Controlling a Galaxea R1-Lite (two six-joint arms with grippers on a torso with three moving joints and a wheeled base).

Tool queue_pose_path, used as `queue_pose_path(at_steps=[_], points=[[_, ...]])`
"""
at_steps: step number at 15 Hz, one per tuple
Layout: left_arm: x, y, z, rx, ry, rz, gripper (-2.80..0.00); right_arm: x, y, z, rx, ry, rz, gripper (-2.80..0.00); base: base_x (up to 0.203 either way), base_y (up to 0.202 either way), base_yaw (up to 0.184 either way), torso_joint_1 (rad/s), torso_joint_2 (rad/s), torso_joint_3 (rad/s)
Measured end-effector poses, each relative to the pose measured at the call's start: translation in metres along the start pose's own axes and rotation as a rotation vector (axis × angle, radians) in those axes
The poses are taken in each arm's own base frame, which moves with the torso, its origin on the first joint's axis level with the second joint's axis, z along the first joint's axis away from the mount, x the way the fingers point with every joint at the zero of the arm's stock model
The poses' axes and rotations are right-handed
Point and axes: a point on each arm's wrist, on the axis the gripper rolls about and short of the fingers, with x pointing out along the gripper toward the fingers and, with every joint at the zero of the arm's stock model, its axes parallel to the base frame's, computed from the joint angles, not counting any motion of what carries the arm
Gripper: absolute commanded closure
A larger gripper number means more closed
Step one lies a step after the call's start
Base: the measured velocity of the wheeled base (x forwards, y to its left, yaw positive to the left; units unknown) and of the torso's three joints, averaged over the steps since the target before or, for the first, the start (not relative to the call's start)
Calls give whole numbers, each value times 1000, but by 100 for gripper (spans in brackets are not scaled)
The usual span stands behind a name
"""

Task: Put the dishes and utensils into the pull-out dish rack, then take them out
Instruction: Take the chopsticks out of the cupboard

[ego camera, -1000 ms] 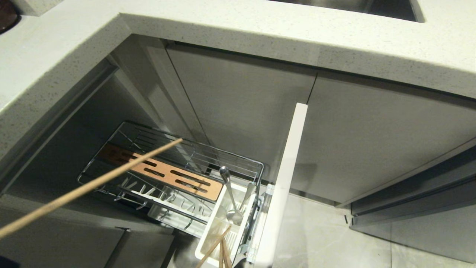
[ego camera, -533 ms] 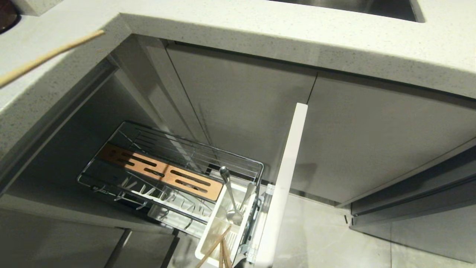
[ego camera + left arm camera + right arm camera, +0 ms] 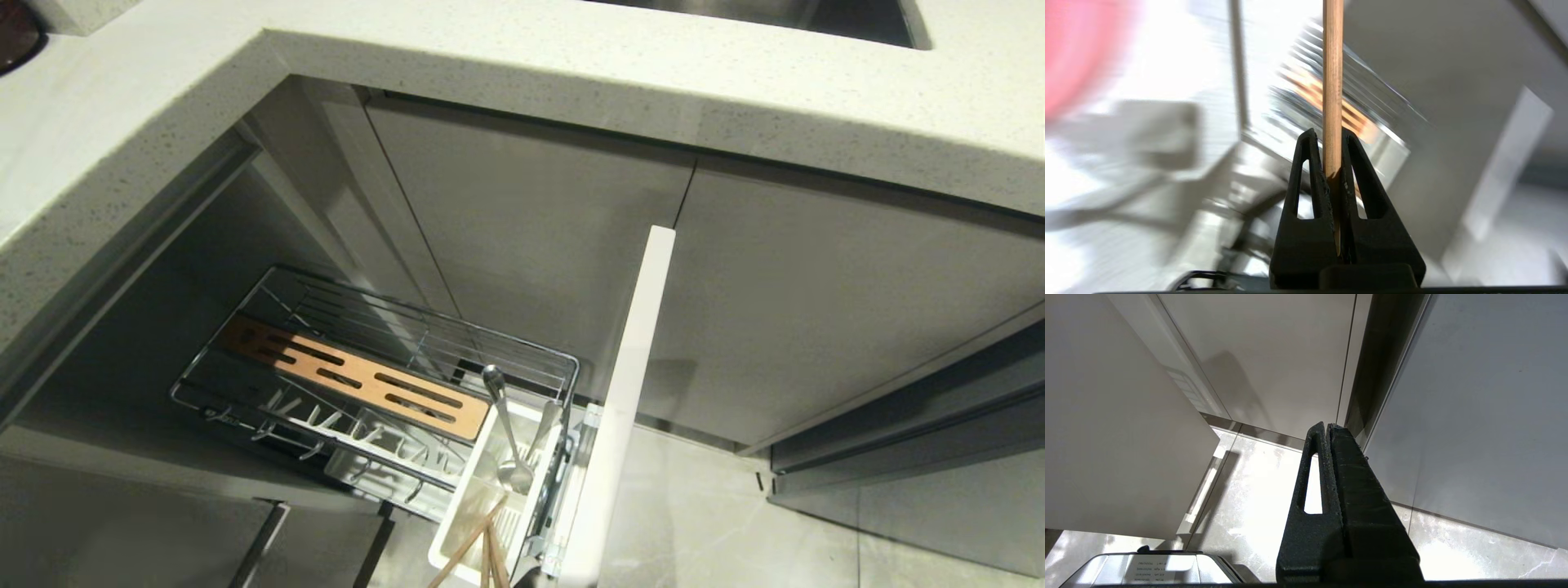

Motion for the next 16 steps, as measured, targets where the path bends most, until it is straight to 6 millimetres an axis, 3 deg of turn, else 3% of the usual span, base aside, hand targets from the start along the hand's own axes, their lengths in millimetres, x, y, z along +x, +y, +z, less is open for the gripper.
queue_pose_path(at_steps=[2, 8, 16], points=[[7, 0, 2, -44, -36, 181, 0, 0, 0, 0, 0, 0, 0, 0, 0, 0, 0, 0, 0, 0], [43, 7, 19, -142, -44, 515, 0, 0, 0, 0, 0, 0, 0, 0, 0, 0, 0, 0, 0, 0], [60, 14, 26, -228, -34, 608, 0, 0, 0, 0, 0, 0, 0, 0, 0, 0, 0, 0, 0, 0]])
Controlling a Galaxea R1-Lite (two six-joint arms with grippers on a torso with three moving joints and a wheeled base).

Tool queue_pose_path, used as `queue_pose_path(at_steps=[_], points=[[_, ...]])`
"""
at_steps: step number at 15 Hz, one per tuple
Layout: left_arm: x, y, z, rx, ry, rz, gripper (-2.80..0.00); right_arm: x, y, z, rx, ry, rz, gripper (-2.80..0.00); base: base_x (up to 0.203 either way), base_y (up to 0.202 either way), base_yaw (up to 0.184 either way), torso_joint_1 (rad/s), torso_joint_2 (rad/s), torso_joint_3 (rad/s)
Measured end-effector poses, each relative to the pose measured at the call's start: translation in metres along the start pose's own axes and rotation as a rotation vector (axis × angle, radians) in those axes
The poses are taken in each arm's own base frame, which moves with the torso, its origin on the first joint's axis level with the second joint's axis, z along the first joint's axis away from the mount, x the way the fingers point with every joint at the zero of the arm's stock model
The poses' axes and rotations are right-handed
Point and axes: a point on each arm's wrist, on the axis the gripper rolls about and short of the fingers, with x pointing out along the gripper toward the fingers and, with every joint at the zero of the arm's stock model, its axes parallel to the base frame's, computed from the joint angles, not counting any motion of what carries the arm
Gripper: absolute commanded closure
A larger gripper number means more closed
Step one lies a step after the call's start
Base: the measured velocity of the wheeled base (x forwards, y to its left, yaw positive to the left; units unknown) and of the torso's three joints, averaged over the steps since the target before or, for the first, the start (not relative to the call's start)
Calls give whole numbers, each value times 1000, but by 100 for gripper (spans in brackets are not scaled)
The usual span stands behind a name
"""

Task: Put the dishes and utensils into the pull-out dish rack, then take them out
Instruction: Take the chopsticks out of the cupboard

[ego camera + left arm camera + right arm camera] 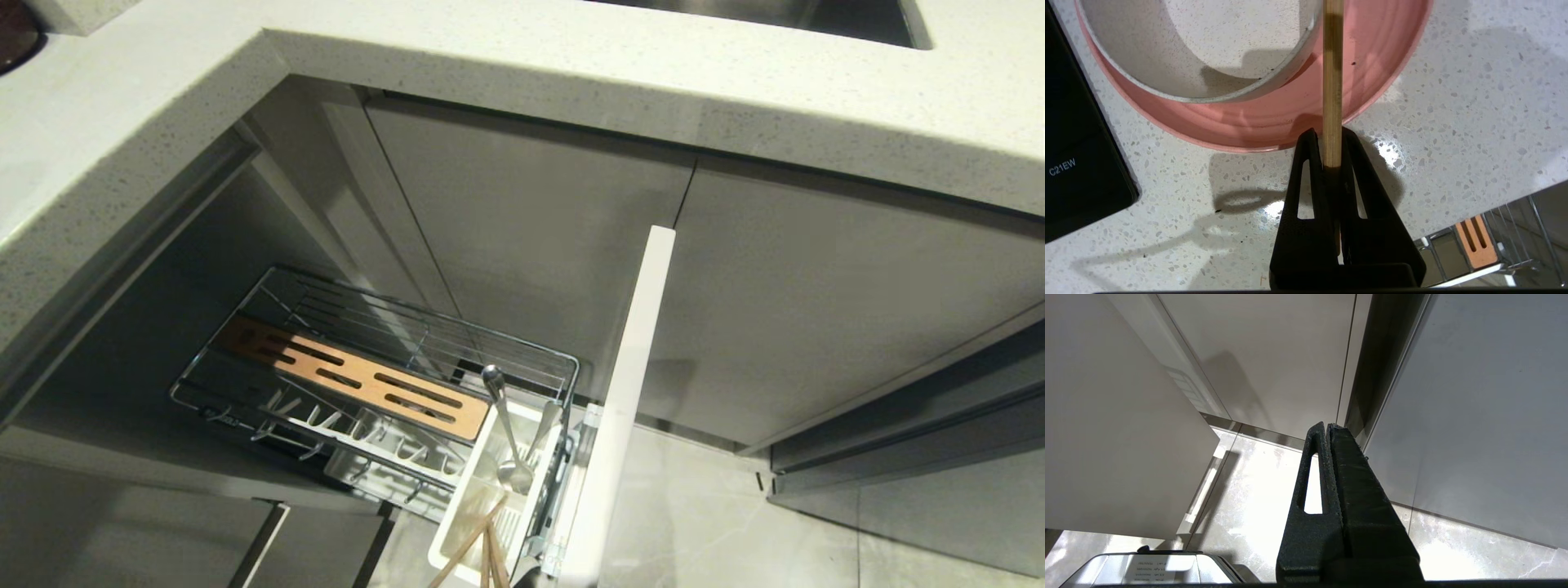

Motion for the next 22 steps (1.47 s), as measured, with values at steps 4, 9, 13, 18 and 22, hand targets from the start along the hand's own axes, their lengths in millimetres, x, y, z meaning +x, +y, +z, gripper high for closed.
queue_pose_path(at_steps=[4, 9, 13, 18, 22], points=[[4, 1, 2, -62, -9, 57, 0, 0, 0, 0, 0, 0, 0, 0, 0, 0, 0, 0, 0, 0], [14, 1, 4, -143, 15, 113, 0, 0, 0, 0, 0, 0, 0, 0, 0, 0, 0, 0, 0, 0], [19, 1, 0, -162, 86, 137, 0, 0, 0, 0, 0, 0, 0, 0, 0, 0, 0, 0, 0, 0], [21, 0, 1, -179, 92, 133, 0, 0, 0, 0, 0, 0, 0, 0, 0, 0, 0, 0, 0, 0], [21, -3, 10, -221, 13, 94, 0, 0, 0, 0, 0, 0, 0, 0, 0, 0, 0, 0, 0, 0]])
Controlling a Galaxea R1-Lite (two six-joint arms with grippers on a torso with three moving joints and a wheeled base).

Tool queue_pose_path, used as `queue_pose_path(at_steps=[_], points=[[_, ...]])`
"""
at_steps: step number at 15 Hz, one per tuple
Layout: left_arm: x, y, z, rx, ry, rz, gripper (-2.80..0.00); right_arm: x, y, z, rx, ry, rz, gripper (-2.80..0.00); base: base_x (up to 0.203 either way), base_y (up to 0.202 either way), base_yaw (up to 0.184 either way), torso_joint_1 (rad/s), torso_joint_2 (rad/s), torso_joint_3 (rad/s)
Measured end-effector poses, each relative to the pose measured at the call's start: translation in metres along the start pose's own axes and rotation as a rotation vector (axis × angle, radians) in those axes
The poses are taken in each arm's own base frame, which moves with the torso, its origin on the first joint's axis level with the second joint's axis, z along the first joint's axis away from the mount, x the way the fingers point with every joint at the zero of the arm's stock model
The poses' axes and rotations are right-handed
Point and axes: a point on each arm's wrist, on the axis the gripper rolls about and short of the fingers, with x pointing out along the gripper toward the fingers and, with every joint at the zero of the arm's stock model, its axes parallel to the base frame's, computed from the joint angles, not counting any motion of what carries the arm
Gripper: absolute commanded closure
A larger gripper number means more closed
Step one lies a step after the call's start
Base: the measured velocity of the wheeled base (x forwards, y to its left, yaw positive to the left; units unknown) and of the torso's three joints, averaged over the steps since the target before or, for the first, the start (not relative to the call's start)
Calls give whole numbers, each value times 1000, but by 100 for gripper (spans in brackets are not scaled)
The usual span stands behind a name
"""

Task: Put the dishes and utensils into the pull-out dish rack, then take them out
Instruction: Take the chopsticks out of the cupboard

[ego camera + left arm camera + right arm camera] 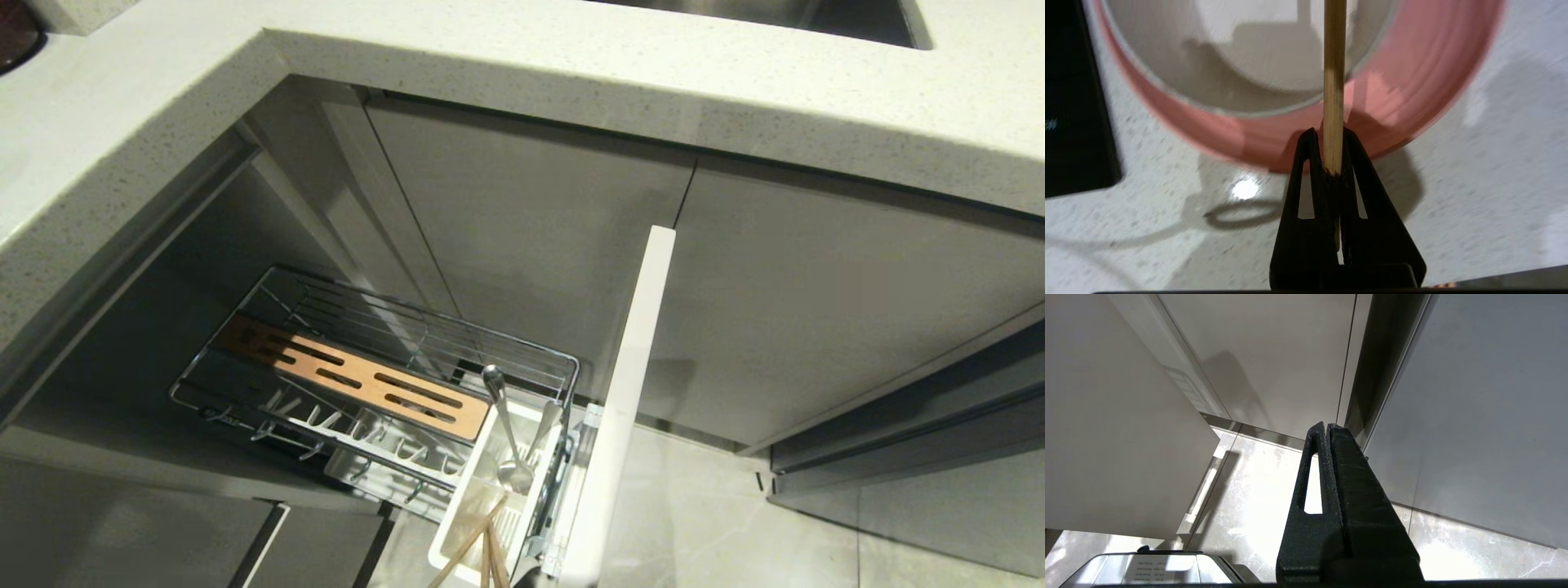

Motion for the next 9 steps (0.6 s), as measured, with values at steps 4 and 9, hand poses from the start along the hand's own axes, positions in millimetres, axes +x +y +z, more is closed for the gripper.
queue_pose_path(at_steps=[4, 9], points=[[-1, -1, 2, -18, -21, -17, 0, 0, 0, 0, 0, 0, 0, 0, 0, 0, 0, 0, 0, 0], [-1, 0, -1, -53, 24, -18, 0, 0, 0, 0, 0, 0, 0, 0, 0, 0, 0, 0, 0, 0]])
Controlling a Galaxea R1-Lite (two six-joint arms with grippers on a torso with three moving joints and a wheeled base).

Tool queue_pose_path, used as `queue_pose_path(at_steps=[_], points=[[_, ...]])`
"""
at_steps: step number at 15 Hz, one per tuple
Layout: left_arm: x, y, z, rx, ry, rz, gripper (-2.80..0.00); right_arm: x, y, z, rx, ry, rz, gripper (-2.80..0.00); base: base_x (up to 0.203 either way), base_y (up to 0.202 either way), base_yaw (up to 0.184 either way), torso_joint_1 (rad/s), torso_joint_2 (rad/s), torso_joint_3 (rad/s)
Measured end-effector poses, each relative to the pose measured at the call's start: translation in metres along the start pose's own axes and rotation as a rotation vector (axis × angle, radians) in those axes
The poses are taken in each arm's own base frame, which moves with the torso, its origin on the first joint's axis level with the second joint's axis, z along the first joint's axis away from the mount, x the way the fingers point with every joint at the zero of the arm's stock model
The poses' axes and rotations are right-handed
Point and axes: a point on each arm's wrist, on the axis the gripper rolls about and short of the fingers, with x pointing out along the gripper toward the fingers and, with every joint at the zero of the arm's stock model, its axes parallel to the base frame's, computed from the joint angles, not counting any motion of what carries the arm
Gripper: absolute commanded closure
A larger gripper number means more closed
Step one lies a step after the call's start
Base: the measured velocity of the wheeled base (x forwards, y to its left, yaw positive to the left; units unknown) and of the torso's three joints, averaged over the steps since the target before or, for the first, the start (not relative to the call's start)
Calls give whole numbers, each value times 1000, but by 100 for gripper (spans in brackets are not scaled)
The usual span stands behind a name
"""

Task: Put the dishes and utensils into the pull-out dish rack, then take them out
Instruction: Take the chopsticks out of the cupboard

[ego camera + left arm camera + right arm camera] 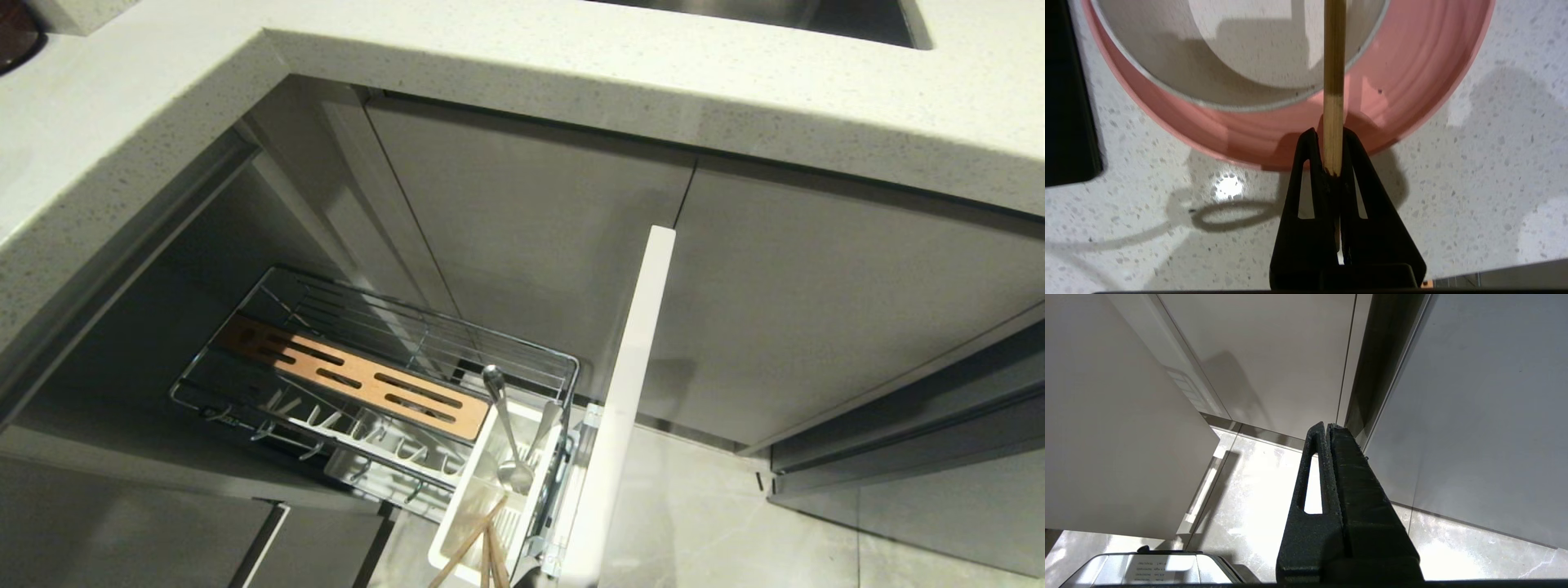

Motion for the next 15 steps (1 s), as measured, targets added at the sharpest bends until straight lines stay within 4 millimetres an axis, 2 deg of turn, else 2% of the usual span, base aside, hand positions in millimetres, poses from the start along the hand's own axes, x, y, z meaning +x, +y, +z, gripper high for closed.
queue_pose_path(at_steps=[14, 15], points=[[2, -1, 0, -33, 22, 0, 0, 0, 0, 0, 0, 0, 0, 0, 0, 0, 0, 0, 0, 0], [2, -1, 0, -33, 22, 1, -167, 0, 0, 0, 0, 0, 0, 0, 0, 0, 0, 0, 0, 0]])
